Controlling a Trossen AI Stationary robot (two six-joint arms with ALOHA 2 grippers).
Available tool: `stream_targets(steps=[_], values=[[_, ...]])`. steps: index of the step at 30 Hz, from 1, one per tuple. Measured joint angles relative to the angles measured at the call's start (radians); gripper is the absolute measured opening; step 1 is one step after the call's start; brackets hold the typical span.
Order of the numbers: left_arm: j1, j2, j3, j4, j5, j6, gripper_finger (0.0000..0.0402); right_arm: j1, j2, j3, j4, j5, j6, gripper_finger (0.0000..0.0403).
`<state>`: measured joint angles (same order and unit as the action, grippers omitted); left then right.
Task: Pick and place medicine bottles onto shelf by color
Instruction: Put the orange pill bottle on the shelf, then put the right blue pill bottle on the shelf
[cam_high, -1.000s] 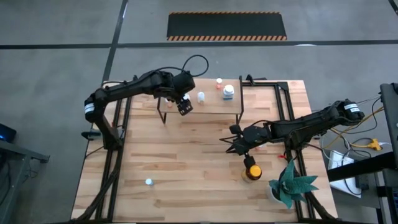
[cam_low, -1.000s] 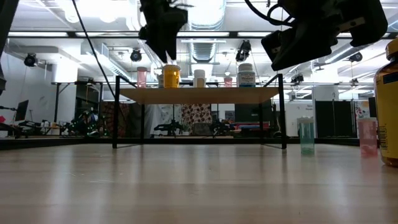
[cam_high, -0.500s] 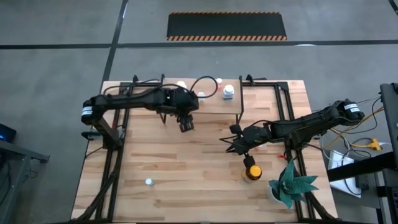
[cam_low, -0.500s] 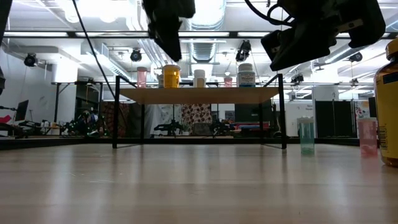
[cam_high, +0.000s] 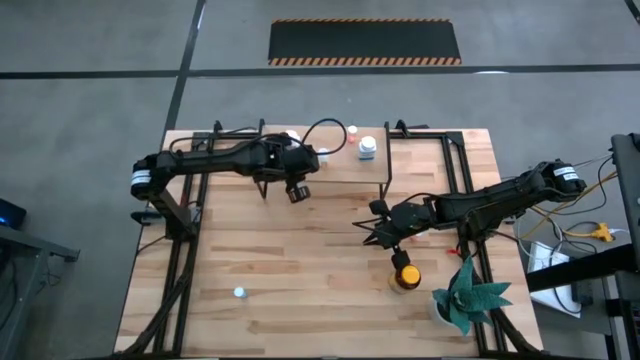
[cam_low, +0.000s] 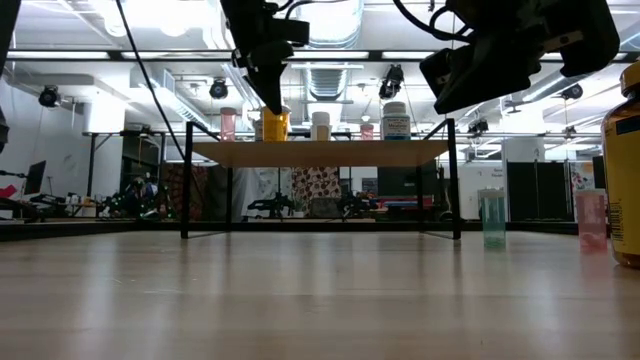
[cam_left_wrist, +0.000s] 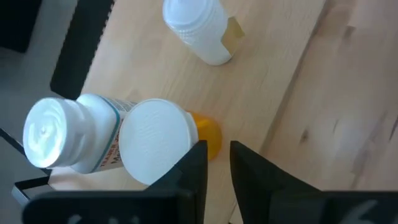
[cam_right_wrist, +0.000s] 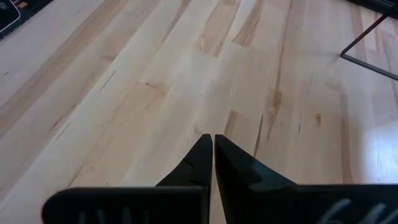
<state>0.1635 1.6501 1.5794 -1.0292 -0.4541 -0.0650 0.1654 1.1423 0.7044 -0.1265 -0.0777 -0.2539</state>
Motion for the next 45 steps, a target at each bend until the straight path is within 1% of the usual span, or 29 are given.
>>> stream_targets(steps=[14, 16, 18, 20, 23, 27, 31, 36, 39, 41, 43, 45], values=[[-0.003, -0.003, -0.003, 0.000, -0.008, -0.008, 0.0048, 0.000, 0.000, 0.000, 0.000, 0.000, 0.010, 0.0009], [-0.014, -0.010, -0.003, 0.003, -0.009, -0.009, 0.0047, 0.000, 0.000, 0.000, 0.000, 0.000, 0.049, 0.0009], [-0.031, -0.017, -0.003, 0.021, -0.010, -0.010, 0.0047, 0.000, 0.000, 0.000, 0.000, 0.011, 0.130, 0.0009], [-0.055, -0.025, -0.003, 0.051, -0.014, -0.007, 0.0047, 0.000, 0.000, 0.006, -0.008, 0.059, 0.223, 0.0009], [-0.102, -0.041, -0.004, 0.102, -0.018, 0.000, 0.0047, -0.001, -0.001, 0.042, -0.095, 0.134, 0.290, 0.0009], [-0.178, -0.078, -0.024, 0.176, -0.017, 0.047, 0.0047, 0.000, -0.001, 0.113, -0.276, 0.157, 0.336, 0.0015], [-0.256, -0.130, -0.077, 0.289, -0.017, 0.054, 0.0047, 0.000, -0.001, 0.180, -0.420, 0.157, 0.373, 0.0047], [-0.346, -0.209, -0.188, 0.455, -0.025, 0.092, 0.0047, 0.000, -0.001, 0.207, -0.546, 0.157, 0.360, 0.0120], [-0.383, -0.259, -0.266, 0.572, -0.026, 0.102, 0.0047, 0.000, -0.001, 0.184, -0.558, 0.158, 0.344, 0.0169], [-0.401, -0.295, -0.313, 0.618, -0.026, 0.102, 0.0047, 0.000, -0.001, 0.162, -0.562, 0.158, 0.338, 0.0196], [-0.412, -0.325, -0.353, 0.675, -0.026, 0.103, 0.0047, 0.000, -0.001, 0.144, -0.562, 0.160, 0.338, 0.0218], [-0.420, -0.354, -0.387, 0.695, -0.027, 0.103, 0.0047, -0.002, -0.001, 0.132, -0.561, 0.177, 0.363, 0.0235]])
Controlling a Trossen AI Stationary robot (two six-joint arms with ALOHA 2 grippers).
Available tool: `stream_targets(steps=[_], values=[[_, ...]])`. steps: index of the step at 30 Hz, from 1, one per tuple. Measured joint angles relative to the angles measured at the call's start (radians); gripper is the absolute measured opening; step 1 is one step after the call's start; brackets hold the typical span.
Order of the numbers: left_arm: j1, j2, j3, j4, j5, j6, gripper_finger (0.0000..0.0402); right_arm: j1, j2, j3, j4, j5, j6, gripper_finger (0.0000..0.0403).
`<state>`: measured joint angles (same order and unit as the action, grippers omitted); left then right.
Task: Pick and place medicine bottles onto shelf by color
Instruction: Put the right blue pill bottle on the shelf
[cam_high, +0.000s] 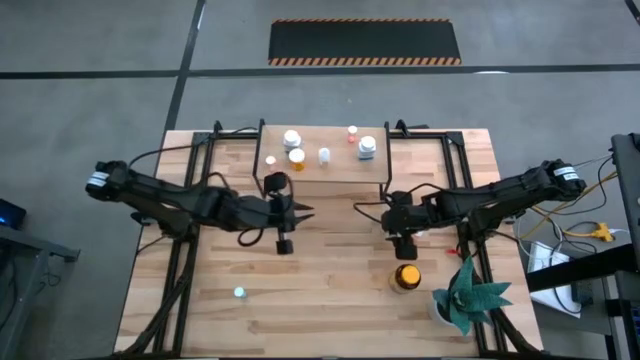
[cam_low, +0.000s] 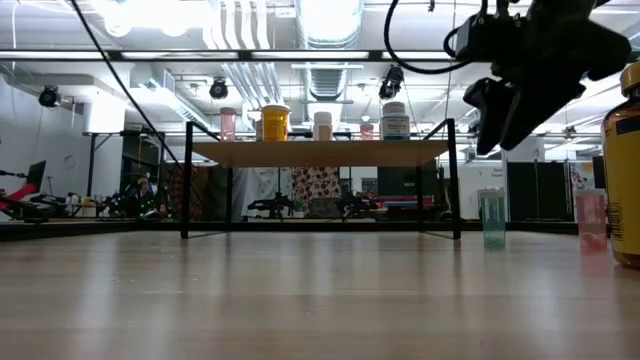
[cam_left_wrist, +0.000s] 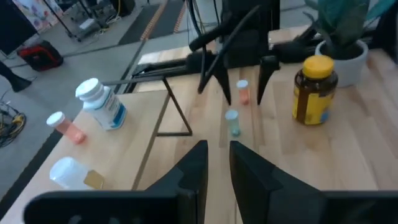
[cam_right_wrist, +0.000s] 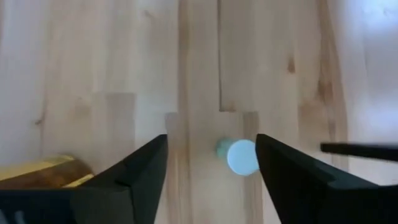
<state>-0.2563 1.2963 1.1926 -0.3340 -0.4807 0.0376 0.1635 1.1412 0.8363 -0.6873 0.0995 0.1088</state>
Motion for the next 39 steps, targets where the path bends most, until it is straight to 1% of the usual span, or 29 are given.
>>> stream_targets(steps=[2, 5, 12, 20, 39], values=[[-0.001, -0.026, -0.029, 0.047, 0.000, 0.000, 0.0047, 0.000, 0.000, -0.006, 0.003, 0.022, 0.029, 0.0247], [-0.001, -0.054, -0.060, 0.074, 0.000, 0.002, 0.0047, 0.000, 0.000, -0.007, 0.007, 0.060, 0.038, 0.0255], [-0.001, -0.093, -0.118, 0.148, 0.000, 0.022, 0.0047, 0.000, 0.000, -0.039, 0.050, 0.062, 0.038, 0.0245], [-0.001, -0.095, -0.122, 0.152, 0.000, 0.026, 0.0047, -0.014, 0.000, -0.087, 0.076, 0.137, 0.076, 0.0235], [-0.001, -0.094, -0.122, 0.153, 0.000, 0.028, 0.0047, -0.020, 0.001, -0.222, 0.251, 0.137, 0.076, 0.0235]])
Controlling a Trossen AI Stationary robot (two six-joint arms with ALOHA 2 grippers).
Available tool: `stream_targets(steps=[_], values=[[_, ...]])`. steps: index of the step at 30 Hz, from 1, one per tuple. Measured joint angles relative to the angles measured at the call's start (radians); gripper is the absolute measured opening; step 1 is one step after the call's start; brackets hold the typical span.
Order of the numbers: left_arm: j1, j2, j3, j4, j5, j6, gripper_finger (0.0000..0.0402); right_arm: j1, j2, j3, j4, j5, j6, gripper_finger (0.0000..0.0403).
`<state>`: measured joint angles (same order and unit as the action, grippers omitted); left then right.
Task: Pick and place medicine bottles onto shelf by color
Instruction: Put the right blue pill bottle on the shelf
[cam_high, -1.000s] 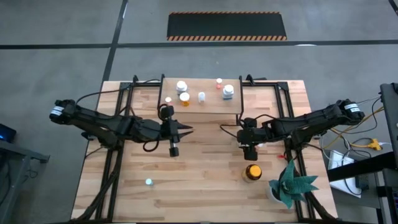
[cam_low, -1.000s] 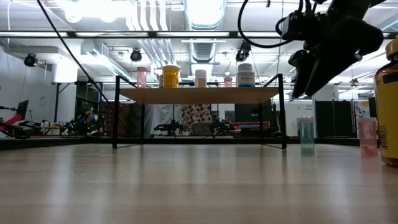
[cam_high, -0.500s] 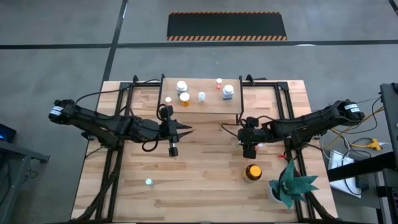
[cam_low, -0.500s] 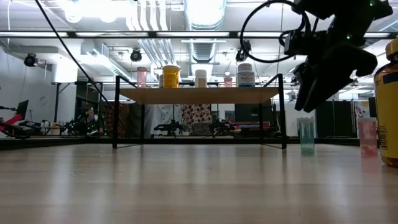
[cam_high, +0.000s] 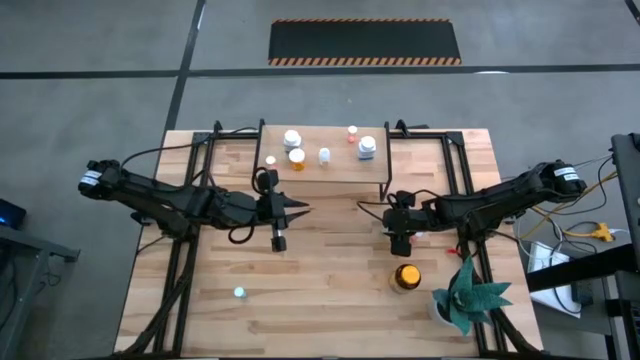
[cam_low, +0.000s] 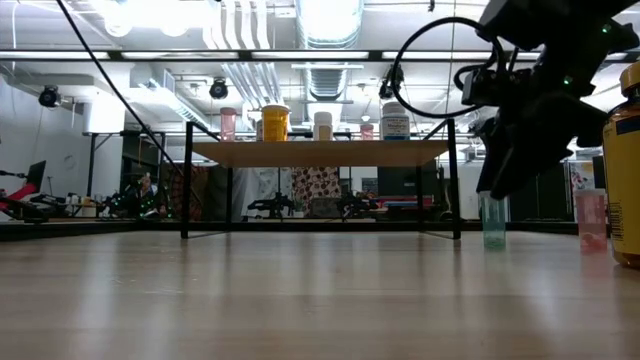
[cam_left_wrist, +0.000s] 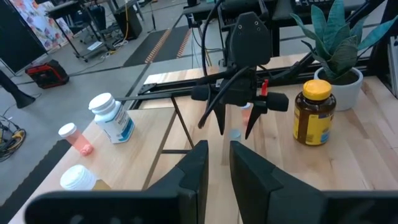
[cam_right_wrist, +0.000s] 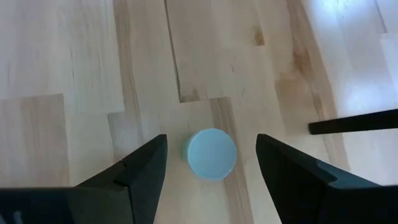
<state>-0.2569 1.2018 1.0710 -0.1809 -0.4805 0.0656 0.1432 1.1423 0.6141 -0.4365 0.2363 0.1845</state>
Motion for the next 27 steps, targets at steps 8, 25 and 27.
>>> stream_targets(steps=[8, 25, 27], values=[[0.000, 0.000, 0.000, 0.000, 0.000, 0.000, 0.0047, 0.000, 0.000, -0.012, 0.010, 0.000, 0.000, 0.0225], [0.000, 0.000, -0.029, 0.025, 0.001, -0.002, 0.0047, 0.000, 0.000, -0.012, 0.012, 0.000, -0.001, 0.0093], [0.000, 0.000, -0.050, 0.057, 0.000, -0.002, 0.0047, 0.000, 0.000, -0.011, 0.010, 0.000, 0.000, 0.0102]])
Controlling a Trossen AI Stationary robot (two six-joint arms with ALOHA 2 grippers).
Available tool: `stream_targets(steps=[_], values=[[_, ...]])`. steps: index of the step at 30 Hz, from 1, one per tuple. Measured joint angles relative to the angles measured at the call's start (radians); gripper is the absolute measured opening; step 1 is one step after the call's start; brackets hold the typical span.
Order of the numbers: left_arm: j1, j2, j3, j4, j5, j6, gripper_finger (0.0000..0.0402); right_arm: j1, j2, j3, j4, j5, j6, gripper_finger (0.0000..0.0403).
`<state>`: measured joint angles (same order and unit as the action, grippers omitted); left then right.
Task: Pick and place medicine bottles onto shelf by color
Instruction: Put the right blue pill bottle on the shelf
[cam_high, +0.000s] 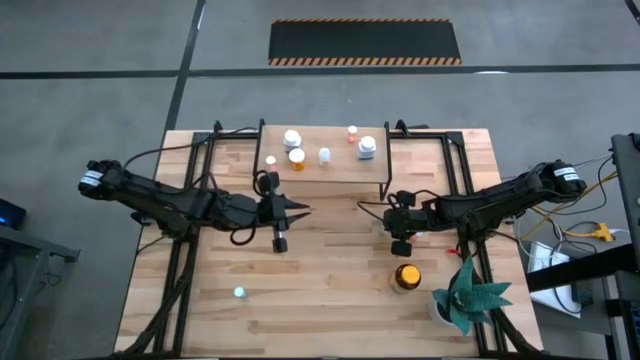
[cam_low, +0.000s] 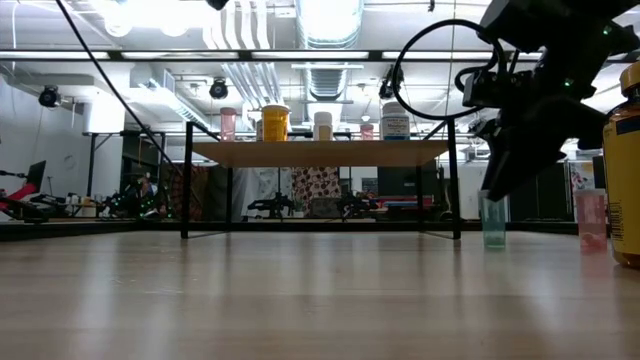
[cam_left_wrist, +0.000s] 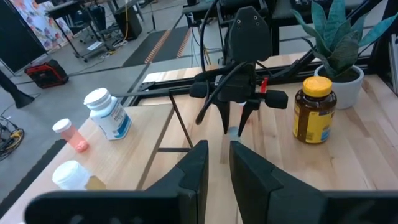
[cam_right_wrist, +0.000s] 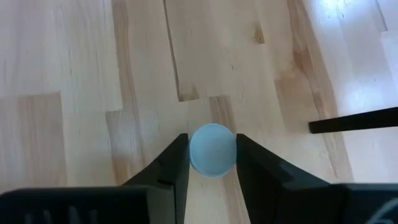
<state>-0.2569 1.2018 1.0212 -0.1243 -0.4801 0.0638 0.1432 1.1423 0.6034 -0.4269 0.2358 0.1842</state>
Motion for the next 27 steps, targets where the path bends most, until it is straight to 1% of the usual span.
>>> stream_targets(steps=[5, 10, 13, 20, 24, 27], values=[[0.000, 0.000, -0.016, 0.020, -0.001, 0.000, 0.0047, 0.000, 0.000, 0.034, -0.016, -0.005, 0.000, 0.0116], [-0.001, 0.000, -0.016, 0.020, -0.002, 0.004, 0.0047, 0.000, 0.000, 0.106, -0.088, -0.012, 0.000, 0.0106], [-0.003, 0.000, -0.027, 0.026, -0.002, 0.020, 0.0047, 0.000, 0.000, 0.157, -0.133, -0.038, 0.001, 0.0101], [-0.005, -0.027, -0.141, 0.160, -0.004, 0.031, 0.0047, 0.000, 0.000, 0.278, -0.223, -0.093, 0.007, 0.0102], [-0.005, -0.065, -0.202, 0.215, -0.005, 0.034, 0.0047, 0.000, 0.005, 0.378, -0.289, -0.112, 0.006, 0.0102], [-0.005, -0.103, -0.248, 0.287, -0.006, 0.069, 0.0047, 0.000, 0.017, 0.461, -0.325, -0.112, -0.009, 0.0102]])
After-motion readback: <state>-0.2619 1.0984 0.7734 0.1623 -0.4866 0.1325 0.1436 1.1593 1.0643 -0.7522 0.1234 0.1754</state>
